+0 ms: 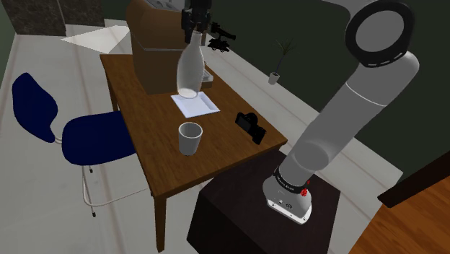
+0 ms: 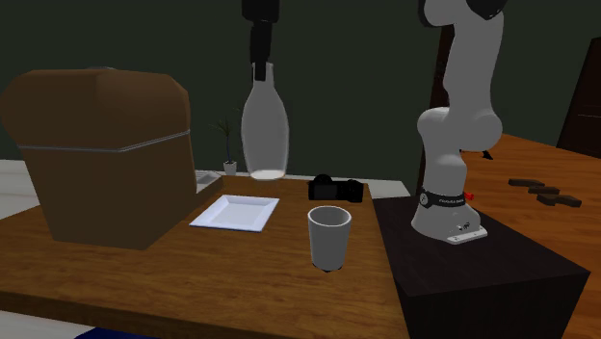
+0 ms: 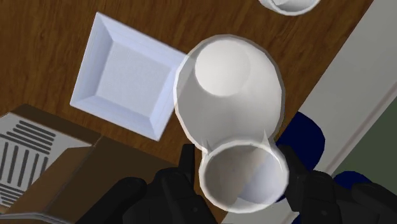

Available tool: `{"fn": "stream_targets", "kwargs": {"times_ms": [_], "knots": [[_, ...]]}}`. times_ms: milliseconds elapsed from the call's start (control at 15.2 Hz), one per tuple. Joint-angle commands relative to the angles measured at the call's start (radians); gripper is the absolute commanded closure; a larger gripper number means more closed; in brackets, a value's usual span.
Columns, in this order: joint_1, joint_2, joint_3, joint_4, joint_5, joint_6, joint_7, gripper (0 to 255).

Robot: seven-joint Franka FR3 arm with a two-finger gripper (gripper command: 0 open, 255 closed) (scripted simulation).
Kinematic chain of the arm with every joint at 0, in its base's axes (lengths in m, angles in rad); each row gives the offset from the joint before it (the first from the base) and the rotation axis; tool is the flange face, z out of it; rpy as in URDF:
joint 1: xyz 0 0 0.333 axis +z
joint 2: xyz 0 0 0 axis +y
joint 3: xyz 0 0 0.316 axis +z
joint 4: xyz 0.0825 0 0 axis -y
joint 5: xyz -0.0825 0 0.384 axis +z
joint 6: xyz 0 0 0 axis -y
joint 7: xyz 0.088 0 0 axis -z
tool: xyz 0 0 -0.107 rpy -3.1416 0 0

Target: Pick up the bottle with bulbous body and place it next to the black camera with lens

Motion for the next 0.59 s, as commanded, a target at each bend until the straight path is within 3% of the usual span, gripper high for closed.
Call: {"fn": "stream_targets", "kwargs": {"times_ms": [0, 528], "knots": [[-0.018, -0.017, -0.022, 0.012, 0.003, -0.03, -0.04, 255], [-0.097, -0.057, -0.126, 0.057, 0.009, -0.124, -0.219, 255]]}}
